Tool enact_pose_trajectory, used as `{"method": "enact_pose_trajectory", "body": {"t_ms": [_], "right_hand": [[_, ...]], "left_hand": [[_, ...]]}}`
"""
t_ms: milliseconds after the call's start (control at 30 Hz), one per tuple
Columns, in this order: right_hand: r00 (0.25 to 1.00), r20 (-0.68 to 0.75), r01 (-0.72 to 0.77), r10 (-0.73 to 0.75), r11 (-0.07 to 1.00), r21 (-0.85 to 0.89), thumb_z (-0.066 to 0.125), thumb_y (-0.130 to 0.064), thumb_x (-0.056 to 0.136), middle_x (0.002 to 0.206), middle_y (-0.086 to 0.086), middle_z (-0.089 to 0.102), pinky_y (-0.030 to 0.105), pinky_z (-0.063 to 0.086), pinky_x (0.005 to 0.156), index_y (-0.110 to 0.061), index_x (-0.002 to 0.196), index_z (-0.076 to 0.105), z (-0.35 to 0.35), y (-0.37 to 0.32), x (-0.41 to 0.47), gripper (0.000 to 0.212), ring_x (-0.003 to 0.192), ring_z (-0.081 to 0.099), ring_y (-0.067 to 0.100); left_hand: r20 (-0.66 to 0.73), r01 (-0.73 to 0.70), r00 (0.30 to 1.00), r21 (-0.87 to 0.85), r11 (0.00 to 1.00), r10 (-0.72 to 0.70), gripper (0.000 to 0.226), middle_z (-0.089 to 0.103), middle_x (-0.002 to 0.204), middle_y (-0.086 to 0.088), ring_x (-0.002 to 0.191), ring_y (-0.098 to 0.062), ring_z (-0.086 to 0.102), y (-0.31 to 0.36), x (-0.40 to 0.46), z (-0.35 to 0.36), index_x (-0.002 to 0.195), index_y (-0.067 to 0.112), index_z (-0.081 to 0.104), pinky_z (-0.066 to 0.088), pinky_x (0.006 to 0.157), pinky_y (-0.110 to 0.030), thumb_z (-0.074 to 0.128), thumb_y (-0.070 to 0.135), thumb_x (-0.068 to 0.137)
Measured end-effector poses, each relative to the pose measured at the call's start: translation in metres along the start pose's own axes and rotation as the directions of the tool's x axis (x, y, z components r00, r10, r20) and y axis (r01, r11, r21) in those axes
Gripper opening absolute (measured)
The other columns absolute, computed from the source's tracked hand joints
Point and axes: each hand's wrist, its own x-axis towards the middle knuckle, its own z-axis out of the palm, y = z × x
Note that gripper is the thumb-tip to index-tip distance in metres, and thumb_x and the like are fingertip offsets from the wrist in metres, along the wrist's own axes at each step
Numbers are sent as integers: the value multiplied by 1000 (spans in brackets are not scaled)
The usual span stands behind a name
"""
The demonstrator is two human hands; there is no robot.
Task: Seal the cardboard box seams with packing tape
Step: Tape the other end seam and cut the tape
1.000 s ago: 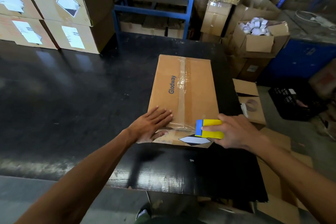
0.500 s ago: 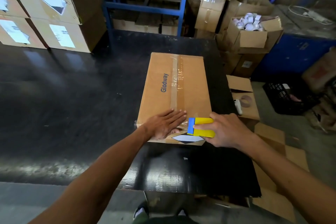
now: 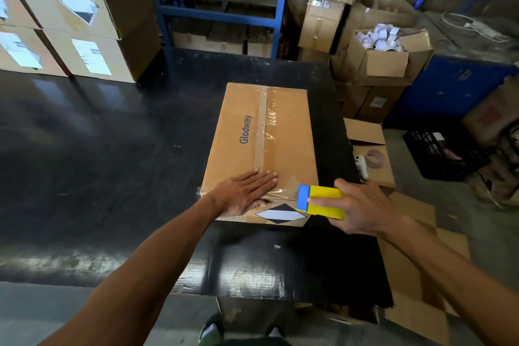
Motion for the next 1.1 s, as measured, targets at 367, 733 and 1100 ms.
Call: {"method": "enact_pose_trajectory", "body": {"t_ms": [367,733,1100], "right_hand": [[989,-130,84,-75,994,70,64,-51,78,87,4,50,28,37,43,-43,133,52,15,12,4,57,54,43,16],[981,-164,116,-106,992,56,58,-54,81,91,5,53,25,38,44,-44,136,47,23,18,1,57,56,42,13],[965,-224,146,-133,989,40,47,-59,85,90,7,56,24,38,38,-45,139,43,31,66,-43,56,54,48,15]], "left_hand": [[34,-8,999,-13,1000,8,67,20,165,-14,154,-28,15,33,49,-1,157,2,22,7,126,-42,17,47,108],[73,19,997,16,1000,-20,67,26,164,-14,153,-26,21,30,54,14,156,2,27,19,123,-41,28,47,107],[62,12,998,26,1000,-13,66,27,163,-15,152,-27,24,30,52,11,156,1,27,17,123,-40,25,46,107]]}}
